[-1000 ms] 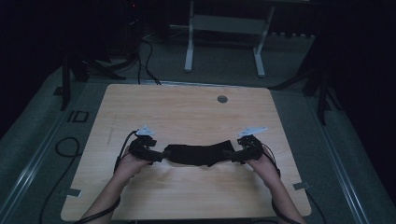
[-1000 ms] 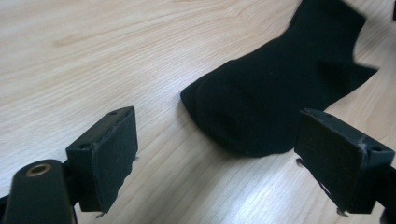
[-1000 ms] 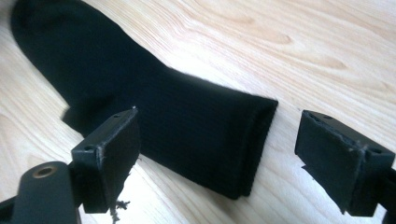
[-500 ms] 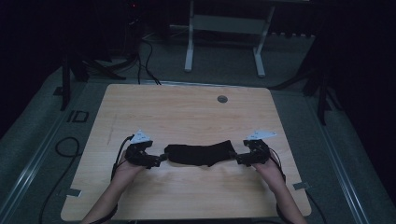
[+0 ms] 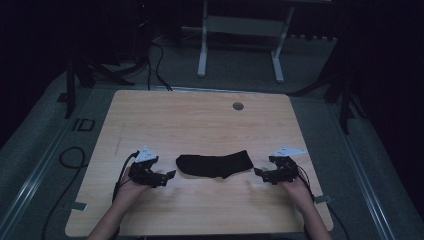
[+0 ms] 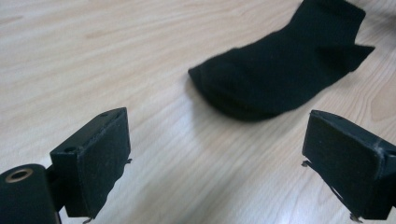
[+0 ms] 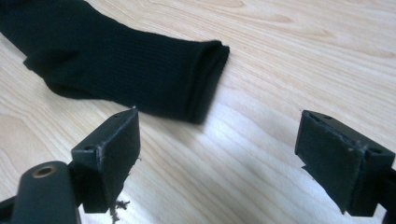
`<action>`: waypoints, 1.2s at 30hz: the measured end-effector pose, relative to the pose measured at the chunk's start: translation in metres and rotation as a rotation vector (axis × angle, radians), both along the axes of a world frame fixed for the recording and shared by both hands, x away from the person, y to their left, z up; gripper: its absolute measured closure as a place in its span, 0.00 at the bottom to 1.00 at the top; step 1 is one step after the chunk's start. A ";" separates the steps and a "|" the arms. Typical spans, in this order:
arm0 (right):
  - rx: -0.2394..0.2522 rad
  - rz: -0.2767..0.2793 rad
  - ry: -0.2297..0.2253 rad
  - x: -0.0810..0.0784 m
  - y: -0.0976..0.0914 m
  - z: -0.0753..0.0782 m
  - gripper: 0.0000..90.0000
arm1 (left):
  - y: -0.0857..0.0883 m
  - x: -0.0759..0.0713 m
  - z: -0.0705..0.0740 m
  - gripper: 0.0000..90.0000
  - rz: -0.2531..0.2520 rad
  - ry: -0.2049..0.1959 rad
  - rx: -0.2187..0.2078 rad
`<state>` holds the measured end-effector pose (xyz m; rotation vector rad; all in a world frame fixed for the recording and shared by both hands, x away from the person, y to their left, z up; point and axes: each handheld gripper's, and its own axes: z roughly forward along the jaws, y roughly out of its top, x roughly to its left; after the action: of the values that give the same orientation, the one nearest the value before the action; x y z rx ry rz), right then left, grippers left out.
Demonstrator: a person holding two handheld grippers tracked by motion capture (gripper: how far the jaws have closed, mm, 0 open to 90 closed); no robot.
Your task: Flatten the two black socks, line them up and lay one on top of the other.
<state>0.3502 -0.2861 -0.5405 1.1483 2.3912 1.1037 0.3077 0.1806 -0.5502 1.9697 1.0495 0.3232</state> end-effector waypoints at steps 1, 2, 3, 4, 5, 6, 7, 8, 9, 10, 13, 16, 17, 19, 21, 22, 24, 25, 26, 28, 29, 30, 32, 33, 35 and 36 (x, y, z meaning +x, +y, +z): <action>0.011 -0.008 0.002 -0.003 -0.005 -0.001 0.15 | 0.006 -0.006 -0.002 0.09 0.006 -0.004 -0.001; 0.013 -0.012 0.004 -0.005 -0.007 -0.002 0.15 | 0.008 -0.007 -0.003 0.09 0.012 -0.005 -0.003; 0.013 -0.014 0.002 -0.007 -0.008 -0.003 0.15 | 0.010 -0.009 -0.004 0.09 0.016 -0.004 -0.005; 0.014 -0.019 0.001 -0.009 -0.010 -0.004 0.15 | 0.011 -0.011 -0.005 0.09 0.020 -0.004 -0.009; 0.014 -0.019 0.001 -0.009 -0.010 -0.004 0.15 | 0.011 -0.011 -0.005 0.09 0.020 -0.004 -0.009; 0.016 -0.026 0.002 -0.011 -0.012 -0.005 0.16 | 0.015 -0.014 -0.006 0.09 0.025 -0.006 -0.004; 0.017 -0.031 -0.002 -0.015 -0.015 -0.005 0.16 | 0.016 -0.016 -0.006 0.09 0.027 -0.006 -0.009; 0.014 -0.040 -0.003 -0.017 -0.017 -0.005 0.16 | 0.018 -0.018 -0.007 0.09 0.030 -0.007 -0.005; 0.013 -0.046 -0.007 -0.019 -0.020 -0.005 0.16 | 0.019 -0.020 -0.007 0.09 0.030 -0.010 0.000; 0.015 -0.047 -0.007 -0.021 -0.022 -0.005 0.16 | 0.021 -0.022 -0.007 0.09 0.028 -0.010 0.004; 0.020 -0.060 -0.005 -0.026 -0.030 -0.006 0.16 | 0.027 -0.028 -0.009 0.09 0.037 -0.012 0.014; 0.027 -0.074 -0.003 -0.031 -0.039 -0.007 0.16 | 0.034 -0.034 -0.009 0.09 0.051 -0.017 0.005; 0.028 -0.081 -0.004 -0.032 -0.041 -0.008 0.16 | 0.037 -0.036 -0.009 0.09 0.059 -0.020 0.004; 0.032 -0.095 -0.007 -0.035 -0.046 -0.008 0.16 | 0.041 -0.039 -0.010 0.09 0.056 -0.018 -0.003; 0.047 -0.109 -0.006 -0.038 -0.051 -0.008 0.16 | 0.045 -0.042 -0.011 0.09 0.064 -0.023 0.014; 0.049 -0.117 -0.006 -0.040 -0.053 -0.008 0.16 | 0.049 -0.044 -0.011 0.09 0.068 -0.027 0.023; 0.052 -0.129 -0.007 -0.043 -0.058 -0.009 0.16 | 0.055 -0.047 -0.012 0.09 0.087 -0.029 0.021; 0.049 -0.134 -0.011 -0.045 -0.060 -0.008 0.16 | 0.057 -0.048 -0.011 0.09 0.094 -0.026 0.017; 0.051 -0.140 -0.013 -0.046 -0.062 -0.008 0.16 | 0.061 -0.050 -0.011 0.09 0.106 -0.030 0.021; 0.065 -0.157 -0.016 -0.049 -0.068 -0.008 0.16 | 0.066 -0.053 -0.011 0.09 0.114 -0.030 0.016; 0.065 -0.157 -0.016 -0.049 -0.068 -0.008 0.16 | 0.066 -0.053 -0.011 0.09 0.114 -0.030 0.016; 0.075 -0.163 -0.017 -0.050 -0.070 -0.007 0.16 | 0.072 -0.057 -0.012 0.09 0.129 -0.031 0.016; 0.084 -0.183 -0.013 -0.054 -0.076 -0.008 0.16 | 0.077 -0.060 -0.012 0.09 0.142 -0.030 0.019; 0.083 -0.183 -0.015 -0.055 -0.077 -0.008 0.16 | 0.079 -0.062 -0.012 0.09 0.147 -0.032 0.013; 0.078 -0.186 -0.017 -0.058 -0.078 -0.009 0.16 | 0.083 -0.065 -0.014 0.09 0.159 -0.035 0.010; 0.076 -0.188 -0.020 -0.059 -0.079 -0.009 0.16 | 0.084 -0.066 -0.014 0.09 0.161 -0.034 0.008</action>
<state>0.2908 -0.3648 -0.5500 1.3496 2.1905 1.1447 0.2420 0.2650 -0.5644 1.8845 1.1894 0.4473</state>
